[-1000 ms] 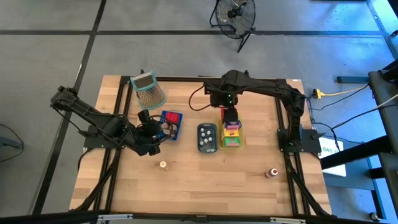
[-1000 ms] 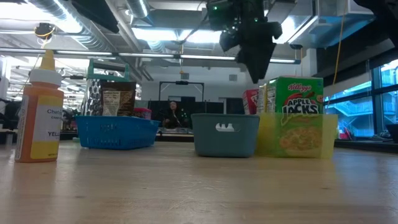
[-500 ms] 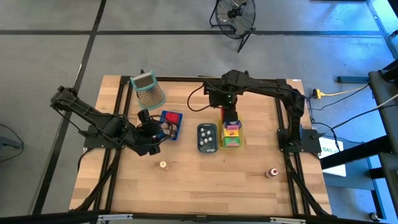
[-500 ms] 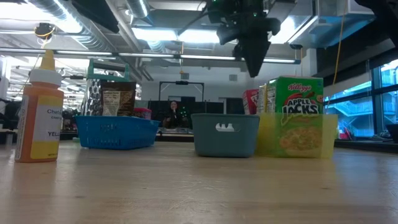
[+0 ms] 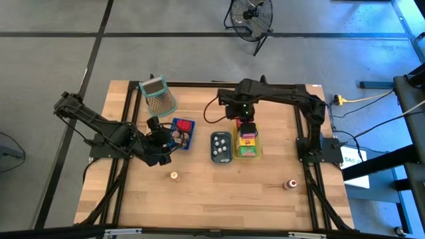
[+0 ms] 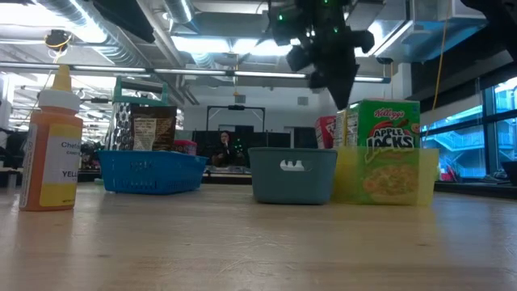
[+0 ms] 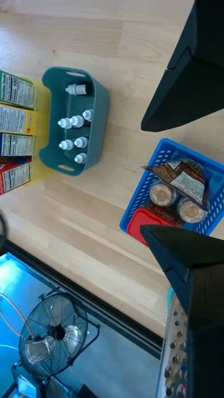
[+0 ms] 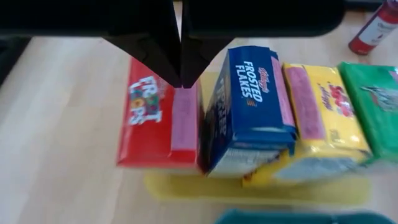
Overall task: Pick & Place Kitchen Items
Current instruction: Put the red cereal box into the yellow bin, then put the large red food coloring into the green bin
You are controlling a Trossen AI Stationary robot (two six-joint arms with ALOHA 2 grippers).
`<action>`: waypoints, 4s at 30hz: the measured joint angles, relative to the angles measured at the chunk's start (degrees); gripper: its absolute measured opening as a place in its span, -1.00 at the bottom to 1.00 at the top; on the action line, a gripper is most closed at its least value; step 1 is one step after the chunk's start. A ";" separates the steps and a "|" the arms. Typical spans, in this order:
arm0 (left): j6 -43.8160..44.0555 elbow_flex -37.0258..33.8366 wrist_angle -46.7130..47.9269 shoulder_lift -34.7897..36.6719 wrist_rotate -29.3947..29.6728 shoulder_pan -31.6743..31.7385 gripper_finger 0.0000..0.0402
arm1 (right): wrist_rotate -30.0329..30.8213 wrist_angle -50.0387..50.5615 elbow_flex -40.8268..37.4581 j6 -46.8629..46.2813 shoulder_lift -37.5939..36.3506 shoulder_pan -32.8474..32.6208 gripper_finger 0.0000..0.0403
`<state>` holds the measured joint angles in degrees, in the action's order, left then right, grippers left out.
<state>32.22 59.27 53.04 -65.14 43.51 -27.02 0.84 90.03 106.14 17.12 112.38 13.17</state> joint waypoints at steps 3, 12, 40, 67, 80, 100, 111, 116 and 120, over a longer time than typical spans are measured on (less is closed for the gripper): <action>0.00 0.00 0.02 0.00 0.00 0.00 0.26 | -0.01 -0.21 -2.80 0.14 0.00 0.00 -0.99; 0.00 0.00 0.00 0.00 0.32 0.01 0.26 | -1.96 -1.91 -6.96 0.23 -0.13 0.00 -0.99; 1.10 0.00 -0.04 0.00 0.34 0.00 0.26 | 5.19 -0.21 8.87 -1.92 0.02 -0.17 -0.97; 0.07 -0.02 -0.09 0.00 0.37 0.02 0.26 | -6.05 -0.03 11.46 -21.58 -18.32 -11.66 -0.76; 0.46 -0.02 -0.59 0.00 -0.11 0.01 0.26 | -3.89 -0.02 10.38 -40.90 -18.25 -24.18 -0.21; -30.05 -0.07 -15.56 0.00 -19.54 7.88 0.26 | -4.13 -0.05 -4.83 -88.90 -18.36 -40.87 -0.01; -35.56 -0.07 -15.54 0.00 -36.71 9.95 0.26 | -16.64 0.01 -15.91 -114.71 -18.36 -48.91 0.08; -36.00 -0.07 -15.06 0.00 -39.57 8.40 0.26 | -17.19 -0.03 -18.09 -119.49 -18.36 -50.82 0.21; -36.04 -0.07 -14.95 0.00 -41.06 7.44 0.26 | -16.76 -0.01 -19.13 -121.77 -18.36 -52.36 0.29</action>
<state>-3.81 59.20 38.09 -65.14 2.45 -19.58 -15.92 90.02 87.01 -104.64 94.02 -39.19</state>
